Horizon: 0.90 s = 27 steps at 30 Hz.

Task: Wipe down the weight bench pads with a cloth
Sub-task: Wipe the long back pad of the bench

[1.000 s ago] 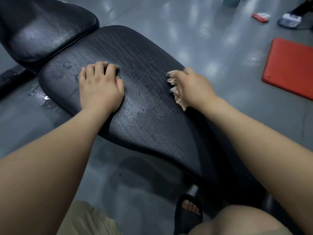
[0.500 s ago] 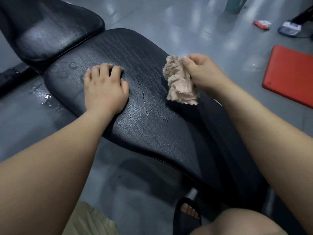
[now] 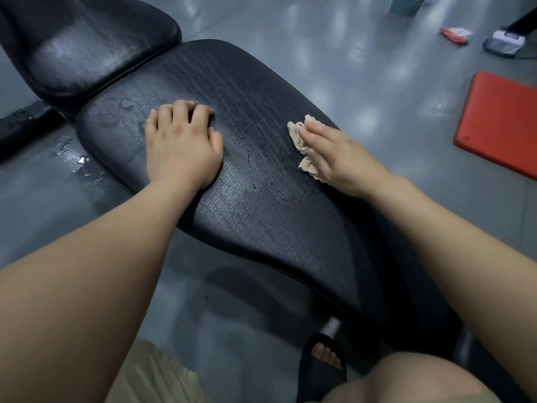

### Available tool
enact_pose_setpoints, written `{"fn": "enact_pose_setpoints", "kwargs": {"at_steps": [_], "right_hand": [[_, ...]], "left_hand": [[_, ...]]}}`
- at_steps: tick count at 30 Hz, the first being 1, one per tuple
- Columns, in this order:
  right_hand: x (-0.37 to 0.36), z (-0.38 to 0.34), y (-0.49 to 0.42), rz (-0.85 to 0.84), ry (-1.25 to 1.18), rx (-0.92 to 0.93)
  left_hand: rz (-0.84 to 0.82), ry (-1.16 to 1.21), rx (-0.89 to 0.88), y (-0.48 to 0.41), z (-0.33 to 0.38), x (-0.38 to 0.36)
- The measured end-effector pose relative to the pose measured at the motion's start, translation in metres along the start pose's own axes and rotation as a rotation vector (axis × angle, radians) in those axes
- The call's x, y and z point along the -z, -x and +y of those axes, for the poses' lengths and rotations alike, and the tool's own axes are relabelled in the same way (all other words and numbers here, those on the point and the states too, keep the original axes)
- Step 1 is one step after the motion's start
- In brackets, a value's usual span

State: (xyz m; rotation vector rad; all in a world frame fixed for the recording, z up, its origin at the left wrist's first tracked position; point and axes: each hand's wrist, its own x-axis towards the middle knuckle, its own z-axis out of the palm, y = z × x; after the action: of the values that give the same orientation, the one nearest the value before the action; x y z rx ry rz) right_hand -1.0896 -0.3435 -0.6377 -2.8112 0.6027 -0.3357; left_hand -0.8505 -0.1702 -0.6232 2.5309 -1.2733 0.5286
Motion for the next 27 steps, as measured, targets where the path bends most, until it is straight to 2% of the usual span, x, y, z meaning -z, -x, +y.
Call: {"fn": "enact_pose_setpoints", "kwargs": {"at_steps": [4, 7, 13, 17, 20, 24, 27], "right_hand": [[0.004, 0.012, 0.012, -0.062, 0.021, 0.051], [0.005, 0.024, 0.013, -0.018, 0.000, 0.051], [0.005, 0.034, -0.001, 0.026, -0.082, -0.243], [-0.004, 0.017, -0.004, 0.033, -0.112, -0.305], [-0.009, -0.005, 0.004, 0.030, -0.121, -0.175], [-0.022, -0.041, 0.015, -0.040, -0.140, 0.110], [-0.020, -0.044, 0.018, -0.045, -0.094, 0.257]], "left_hand": [[0.008, 0.006, 0.000, 0.000, 0.002, 0.000], [0.008, 0.006, -0.002, 0.001, 0.001, 0.000], [0.012, -0.002, -0.011, 0.000, 0.002, 0.000], [0.012, -0.008, -0.009, 0.000, 0.002, 0.000], [0.011, -0.009, -0.011, 0.001, 0.002, 0.001], [0.005, -0.008, -0.012, 0.002, 0.003, 0.002], [0.003, -0.004, -0.008, 0.002, 0.003, 0.002]]}}
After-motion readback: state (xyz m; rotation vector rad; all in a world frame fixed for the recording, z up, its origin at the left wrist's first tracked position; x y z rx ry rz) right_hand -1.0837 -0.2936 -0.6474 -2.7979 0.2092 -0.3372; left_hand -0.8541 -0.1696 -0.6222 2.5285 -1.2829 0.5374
